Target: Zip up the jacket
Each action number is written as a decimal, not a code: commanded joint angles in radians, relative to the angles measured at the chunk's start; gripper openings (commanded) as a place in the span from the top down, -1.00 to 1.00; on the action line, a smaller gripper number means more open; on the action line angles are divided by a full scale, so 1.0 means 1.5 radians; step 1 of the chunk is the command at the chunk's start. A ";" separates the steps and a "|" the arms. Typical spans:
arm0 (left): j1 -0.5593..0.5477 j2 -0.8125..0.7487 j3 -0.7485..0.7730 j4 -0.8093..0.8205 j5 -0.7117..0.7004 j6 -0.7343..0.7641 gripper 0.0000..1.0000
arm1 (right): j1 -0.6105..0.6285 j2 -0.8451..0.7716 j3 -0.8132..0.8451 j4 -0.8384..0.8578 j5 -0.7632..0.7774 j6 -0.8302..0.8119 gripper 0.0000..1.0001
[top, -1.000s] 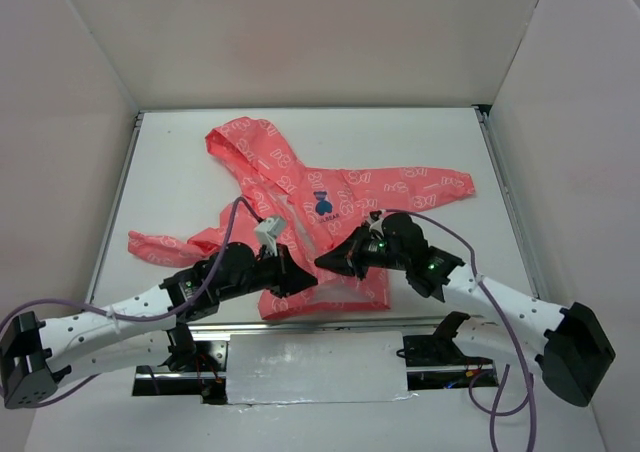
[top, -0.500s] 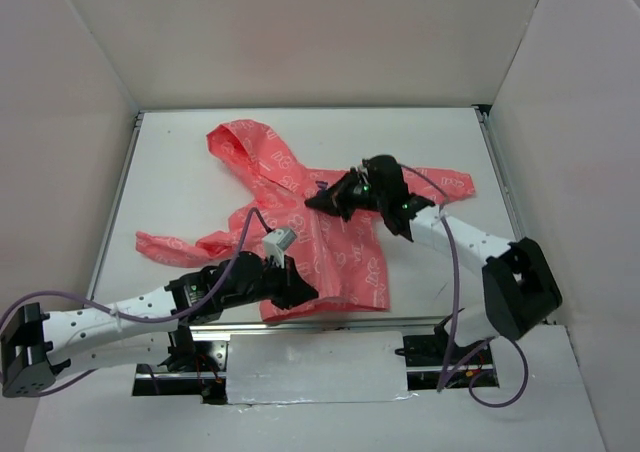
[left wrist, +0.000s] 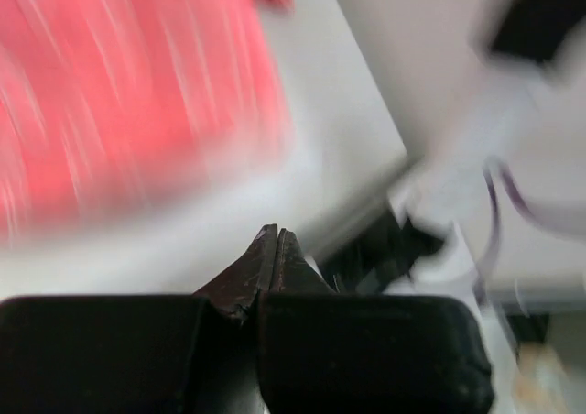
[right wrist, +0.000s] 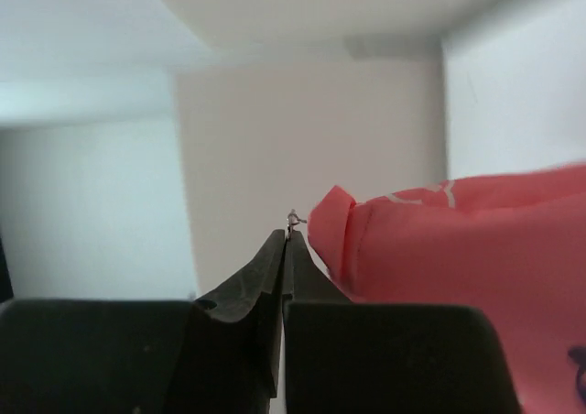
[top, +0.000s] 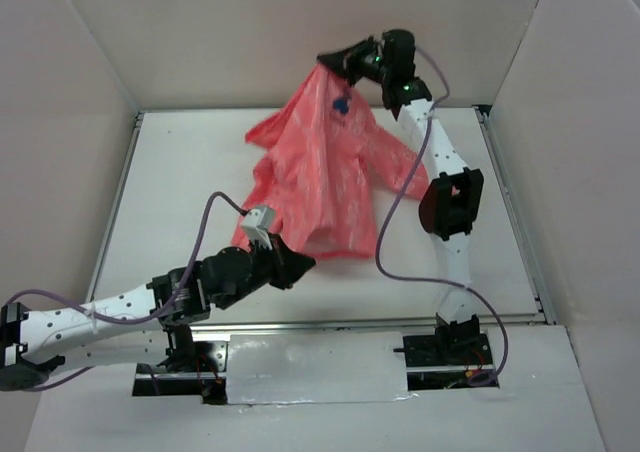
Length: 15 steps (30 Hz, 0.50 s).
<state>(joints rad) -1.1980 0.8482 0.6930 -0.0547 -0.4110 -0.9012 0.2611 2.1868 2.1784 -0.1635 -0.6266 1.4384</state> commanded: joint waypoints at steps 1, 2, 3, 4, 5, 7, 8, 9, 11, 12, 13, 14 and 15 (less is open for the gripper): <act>-0.070 -0.017 0.009 -0.173 0.163 -0.037 1.00 | -0.131 0.110 0.318 0.140 0.232 0.074 1.00; -0.072 -0.018 0.017 -0.189 0.156 -0.033 1.00 | -0.145 0.124 0.312 0.177 0.229 0.134 1.00; -0.072 -0.020 0.018 -0.195 0.143 -0.036 1.00 | -0.158 0.111 0.289 0.213 0.229 0.147 1.00; -0.072 -0.020 0.024 -0.207 0.134 -0.044 1.00 | -0.167 0.059 0.205 0.227 0.229 0.135 1.00; -0.072 -0.018 0.029 -0.213 0.123 -0.039 1.00 | -0.167 0.031 0.153 0.248 0.224 0.122 1.00; -0.072 0.000 0.062 -0.228 0.091 -0.027 1.00 | -0.168 -0.024 0.049 0.274 0.178 0.105 1.00; -0.072 0.009 0.075 -0.246 0.078 -0.022 1.00 | -0.167 -0.039 0.022 0.272 0.154 0.099 1.00; -0.072 0.018 0.089 -0.253 0.067 -0.010 1.00 | -0.164 -0.062 -0.062 0.283 0.133 0.096 1.00; -0.073 0.048 0.135 -0.268 0.039 0.008 1.00 | -0.149 -0.155 -0.166 0.319 0.092 0.067 1.00; -0.073 0.056 0.135 -0.280 0.039 0.010 1.00 | -0.142 -0.185 -0.237 0.305 0.086 0.049 1.00; -0.073 0.065 0.169 -0.281 0.015 0.010 1.00 | -0.135 -0.236 -0.264 0.296 0.078 0.020 1.00; -0.075 0.066 0.174 -0.281 0.006 0.010 1.00 | -0.124 -0.256 -0.291 0.292 0.060 0.017 1.00; -0.074 0.071 0.178 -0.276 -0.001 0.005 1.00 | -0.118 -0.278 -0.346 0.293 0.057 0.018 1.00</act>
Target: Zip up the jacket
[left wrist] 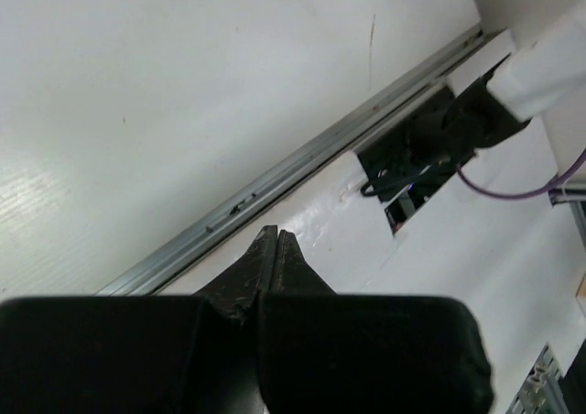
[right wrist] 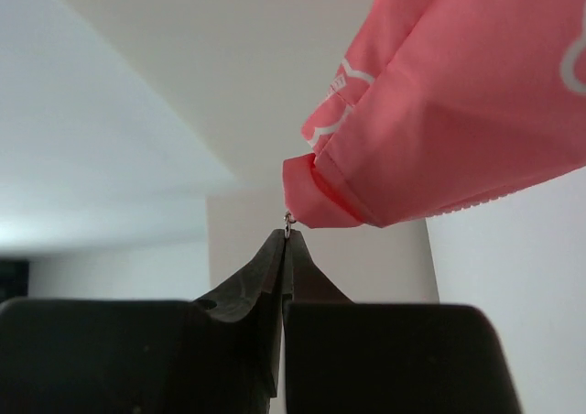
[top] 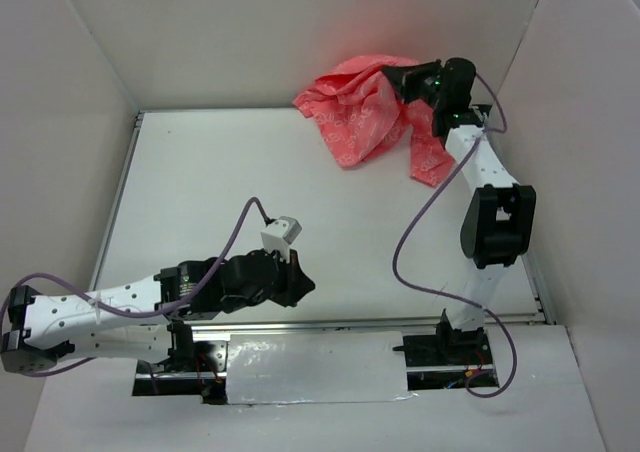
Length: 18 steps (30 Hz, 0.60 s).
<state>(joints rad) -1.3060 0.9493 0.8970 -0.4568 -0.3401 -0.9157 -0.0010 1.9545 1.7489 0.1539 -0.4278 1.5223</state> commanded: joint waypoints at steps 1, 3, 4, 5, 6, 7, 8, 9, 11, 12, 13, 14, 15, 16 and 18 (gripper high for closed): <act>-0.001 0.006 0.053 -0.008 -0.065 0.011 1.00 | 0.062 -0.159 -0.080 0.088 -0.083 -0.040 1.00; 0.000 0.015 0.071 -0.008 -0.079 0.003 1.00 | 0.071 -0.206 -0.111 0.067 -0.093 -0.044 1.00; 0.001 0.019 0.080 -0.024 -0.097 -0.001 1.00 | 0.074 -0.223 -0.121 0.079 -0.097 -0.034 1.00; 0.001 0.021 0.088 -0.028 -0.105 -0.002 0.96 | 0.077 -0.235 -0.122 0.078 -0.110 -0.038 1.00; 0.001 0.027 0.097 -0.031 -0.117 -0.008 0.89 | 0.077 -0.253 -0.082 0.041 -0.112 -0.051 1.00; 0.001 0.029 0.120 -0.051 -0.131 -0.015 0.73 | 0.079 -0.259 -0.059 0.001 -0.111 -0.084 1.00; 0.001 0.030 0.130 -0.062 -0.164 -0.022 0.64 | 0.076 -0.264 -0.038 -0.030 -0.134 -0.087 1.00; 0.003 0.032 0.148 -0.067 -0.180 -0.028 0.46 | 0.072 -0.272 -0.042 -0.031 -0.151 -0.074 1.00; 0.006 0.034 0.164 -0.080 -0.219 -0.033 0.33 | 0.062 -0.290 -0.107 -0.034 -0.164 -0.069 1.00; 0.013 0.037 0.177 -0.081 -0.224 -0.031 0.26 | 0.055 -0.304 -0.132 -0.056 -0.140 -0.109 1.00; 0.020 0.040 0.181 -0.077 -0.224 -0.029 0.21 | 0.053 -0.303 -0.171 -0.131 -0.121 -0.138 0.86; 0.027 0.046 0.182 -0.072 -0.207 -0.027 0.18 | 0.045 -0.293 -0.195 -0.151 -0.105 -0.170 0.57; 0.037 0.050 0.179 -0.069 -0.199 -0.032 0.18 | 0.043 -0.286 -0.220 -0.173 -0.099 -0.222 0.18; 0.038 0.055 0.176 -0.066 -0.192 -0.037 0.17 | 0.040 -0.276 -0.258 -0.209 -0.120 -0.249 -0.29; 0.038 0.058 0.161 -0.057 -0.182 -0.064 0.16 | 0.045 -0.280 -0.277 -0.281 -0.123 -0.361 -1.00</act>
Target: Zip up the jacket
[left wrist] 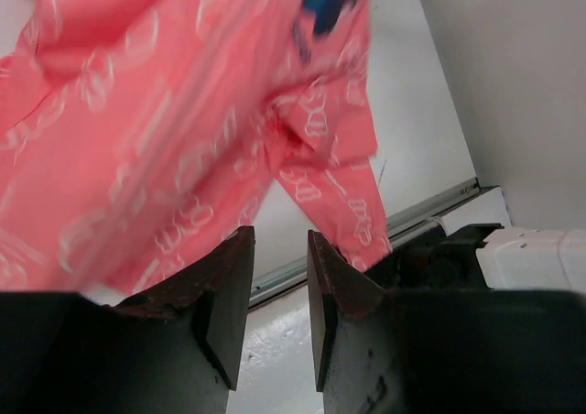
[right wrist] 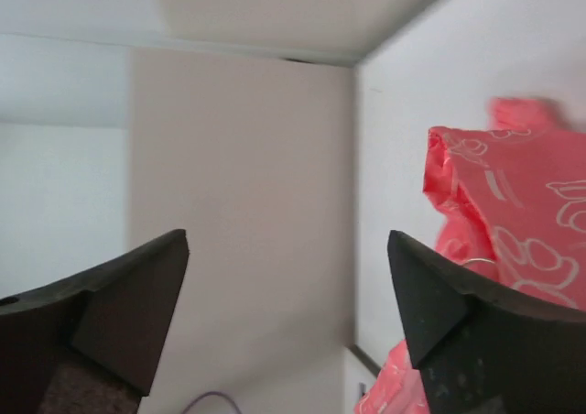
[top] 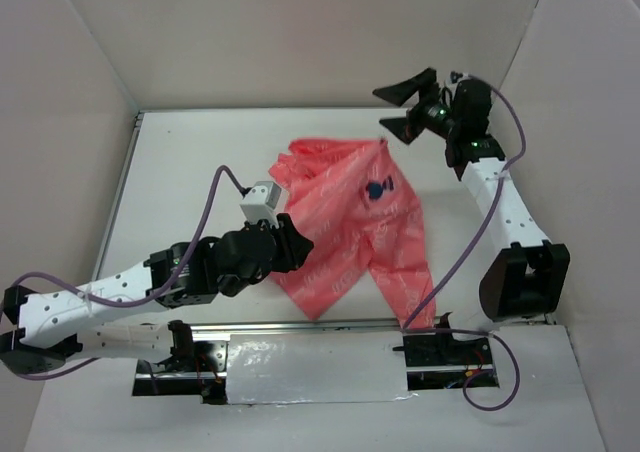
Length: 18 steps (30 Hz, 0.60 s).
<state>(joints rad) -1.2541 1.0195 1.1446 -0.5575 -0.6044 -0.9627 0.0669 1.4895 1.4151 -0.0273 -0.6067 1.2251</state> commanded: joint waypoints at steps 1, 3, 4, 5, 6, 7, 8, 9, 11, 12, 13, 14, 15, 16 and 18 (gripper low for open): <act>0.004 0.011 -0.008 0.005 -0.011 -0.045 0.16 | 0.003 0.008 -0.092 -0.197 0.019 -0.193 -1.00; 0.004 -0.009 -0.018 -0.020 -0.032 -0.084 0.13 | 0.003 -0.091 -0.143 -0.189 0.050 -0.241 -1.00; 0.004 -0.019 -0.023 -0.027 -0.039 -0.095 0.11 | 0.003 -0.127 -0.171 -0.201 0.061 -0.250 -0.96; 0.004 -0.040 -0.034 -0.031 -0.043 -0.107 0.10 | 0.007 -0.202 -0.183 -0.205 0.070 -0.258 -0.81; 0.004 -0.052 -0.040 -0.032 -0.050 -0.113 0.08 | 0.022 -0.240 -0.204 -0.200 0.076 -0.253 -0.74; 0.004 -0.061 -0.047 -0.035 -0.056 -0.121 -0.03 | 0.033 -0.282 -0.241 -0.186 0.096 -0.251 -0.99; 0.005 -0.079 -0.054 -0.042 -0.063 -0.143 -0.09 | 0.041 -0.348 -0.254 -0.188 0.106 -0.254 -1.00; 0.006 -0.087 -0.057 -0.063 -0.073 -0.155 -0.10 | 0.050 -0.370 -0.262 -0.203 0.108 -0.260 -1.00; 0.006 -0.112 -0.064 -0.075 -0.081 -0.169 -0.12 | 0.091 -0.437 -0.264 -0.280 0.160 -0.282 -1.00; 0.005 -0.119 -0.068 -0.088 -0.084 -0.176 -0.12 | 0.106 -0.461 -0.273 -0.290 0.168 -0.283 -1.00; 0.006 -0.136 -0.071 -0.095 -0.086 -0.182 -0.12 | 0.128 -0.487 -0.289 -0.303 0.174 -0.282 -1.00; 0.006 -0.145 -0.076 -0.098 -0.091 -0.188 -0.12 | 0.140 -0.520 -0.289 -0.316 0.177 -0.281 -1.00; 0.006 -0.151 -0.074 -0.103 -0.095 -0.193 -0.12 | 0.151 -0.532 -0.285 -0.330 0.178 -0.281 -1.00; 0.006 -0.164 -0.067 -0.123 -0.105 -0.205 -0.11 | 0.174 -0.556 -0.277 -0.353 0.179 -0.278 -1.00; 0.006 -0.172 -0.053 -0.129 -0.108 -0.196 -0.10 | 0.198 -0.571 -0.261 -0.369 0.198 -0.280 -1.00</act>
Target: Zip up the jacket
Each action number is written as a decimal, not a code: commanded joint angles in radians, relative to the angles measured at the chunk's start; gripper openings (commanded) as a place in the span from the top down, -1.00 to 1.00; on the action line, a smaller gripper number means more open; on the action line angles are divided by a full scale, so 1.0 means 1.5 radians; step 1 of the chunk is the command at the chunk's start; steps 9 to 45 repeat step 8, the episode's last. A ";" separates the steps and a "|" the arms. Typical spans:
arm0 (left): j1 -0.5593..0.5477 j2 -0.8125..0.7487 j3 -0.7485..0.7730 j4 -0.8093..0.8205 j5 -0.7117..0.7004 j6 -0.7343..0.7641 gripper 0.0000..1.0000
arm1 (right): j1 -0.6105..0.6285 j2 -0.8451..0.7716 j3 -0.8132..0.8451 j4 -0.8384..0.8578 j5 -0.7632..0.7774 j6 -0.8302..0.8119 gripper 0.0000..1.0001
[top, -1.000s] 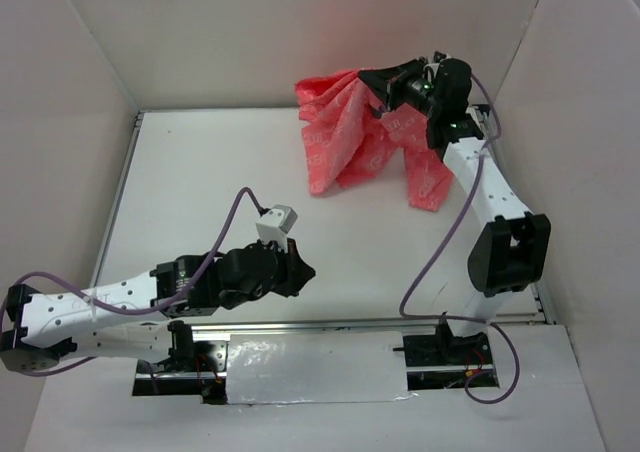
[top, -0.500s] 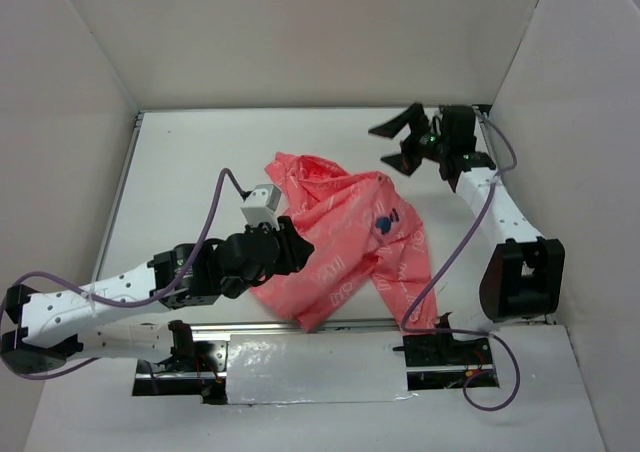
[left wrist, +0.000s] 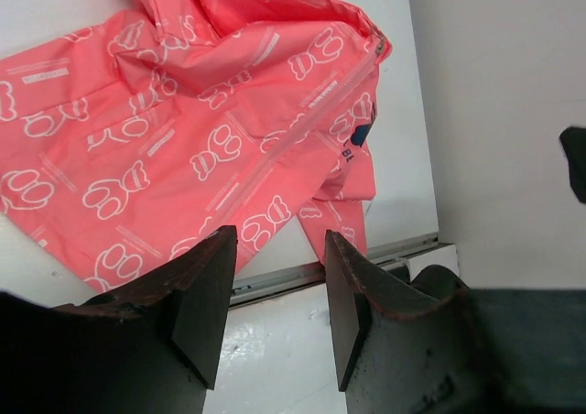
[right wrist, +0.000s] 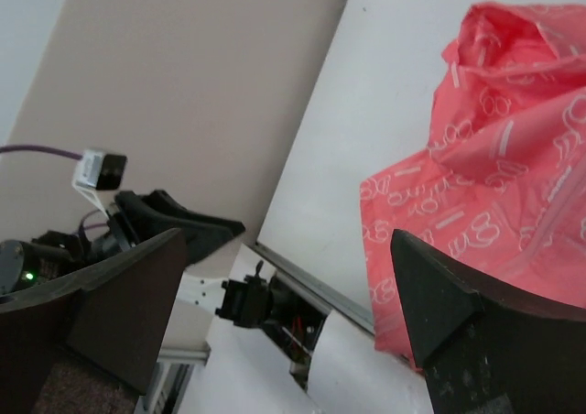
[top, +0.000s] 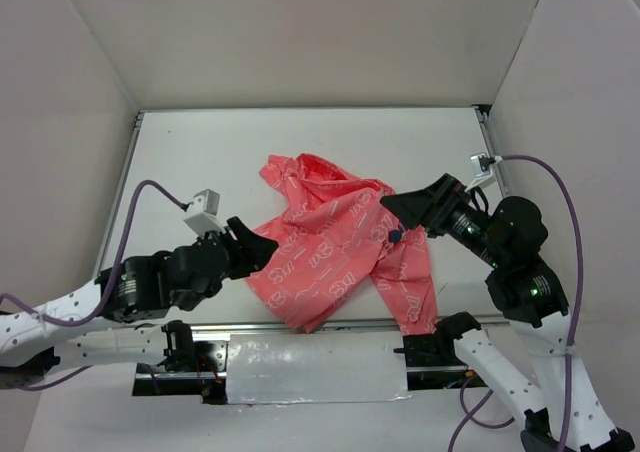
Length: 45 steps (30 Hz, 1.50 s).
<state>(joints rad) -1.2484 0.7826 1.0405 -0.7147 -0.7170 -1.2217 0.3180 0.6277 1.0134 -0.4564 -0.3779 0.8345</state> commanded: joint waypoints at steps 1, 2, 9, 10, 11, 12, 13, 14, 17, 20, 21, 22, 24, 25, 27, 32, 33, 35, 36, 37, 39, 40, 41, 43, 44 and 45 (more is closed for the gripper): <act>0.002 -0.018 0.024 -0.027 -0.040 -0.019 -0.10 | 0.038 0.002 0.029 -0.092 0.053 -0.023 -1.00; 0.002 -0.017 0.040 -0.029 -0.048 -0.013 -0.16 | 0.049 0.005 0.042 -0.096 0.076 -0.037 -1.00; 0.002 0.025 0.117 -0.011 -0.076 0.047 -0.17 | 0.096 0.028 0.118 -0.098 0.149 -0.086 -1.00; 0.002 0.025 0.117 -0.011 -0.076 0.047 -0.17 | 0.096 0.028 0.118 -0.098 0.149 -0.086 -1.00; 0.002 0.025 0.117 -0.011 -0.076 0.047 -0.17 | 0.096 0.028 0.118 -0.098 0.149 -0.086 -1.00; 0.002 0.025 0.117 -0.011 -0.076 0.047 -0.17 | 0.096 0.028 0.118 -0.098 0.149 -0.086 -1.00; 0.002 0.025 0.117 -0.011 -0.076 0.047 -0.17 | 0.096 0.028 0.118 -0.098 0.149 -0.086 -1.00; 0.002 0.025 0.117 -0.011 -0.076 0.047 -0.17 | 0.096 0.028 0.118 -0.098 0.149 -0.086 -1.00; 0.002 0.025 0.117 -0.011 -0.076 0.047 -0.17 | 0.096 0.028 0.118 -0.098 0.149 -0.086 -1.00; 0.002 0.025 0.117 -0.011 -0.076 0.047 -0.17 | 0.096 0.028 0.118 -0.098 0.149 -0.086 -1.00; 0.002 0.025 0.117 -0.011 -0.076 0.047 -0.17 | 0.096 0.028 0.118 -0.098 0.149 -0.086 -1.00; 0.002 0.025 0.117 -0.011 -0.076 0.047 -0.17 | 0.096 0.028 0.118 -0.098 0.149 -0.086 -1.00; 0.002 0.025 0.117 -0.011 -0.076 0.047 -0.17 | 0.096 0.028 0.118 -0.098 0.149 -0.086 -1.00; 0.002 0.025 0.117 -0.011 -0.076 0.047 -0.17 | 0.096 0.028 0.118 -0.098 0.149 -0.086 -1.00; 0.002 0.025 0.117 -0.011 -0.076 0.047 -0.17 | 0.096 0.028 0.118 -0.098 0.149 -0.086 -1.00; 0.002 0.025 0.117 -0.011 -0.076 0.047 -0.17 | 0.096 0.028 0.118 -0.098 0.149 -0.086 -1.00; 0.002 0.025 0.117 -0.011 -0.076 0.047 -0.17 | 0.096 0.028 0.118 -0.098 0.149 -0.086 -1.00; 0.002 0.025 0.117 -0.011 -0.076 0.047 -0.17 | 0.096 0.028 0.118 -0.098 0.149 -0.086 -1.00; 0.002 0.025 0.117 -0.011 -0.076 0.047 -0.17 | 0.096 0.028 0.118 -0.098 0.149 -0.086 -1.00; 0.002 0.025 0.117 -0.011 -0.076 0.047 -0.17 | 0.096 0.028 0.118 -0.098 0.149 -0.086 -1.00; 0.002 0.025 0.117 -0.011 -0.076 0.047 -0.17 | 0.096 0.028 0.118 -0.098 0.149 -0.086 -1.00; 0.002 0.025 0.117 -0.011 -0.076 0.047 -0.17 | 0.096 0.028 0.118 -0.098 0.149 -0.086 -1.00; 0.002 0.025 0.117 -0.011 -0.076 0.047 -0.17 | 0.096 0.028 0.118 -0.098 0.149 -0.086 -1.00; 0.002 0.025 0.117 -0.011 -0.076 0.047 -0.17 | 0.096 0.028 0.118 -0.098 0.149 -0.086 -1.00; 0.002 0.025 0.117 -0.011 -0.076 0.047 -0.17 | 0.096 0.028 0.118 -0.098 0.149 -0.086 -1.00; 0.002 0.025 0.117 -0.011 -0.076 0.047 -0.17 | 0.096 0.028 0.118 -0.098 0.149 -0.086 -1.00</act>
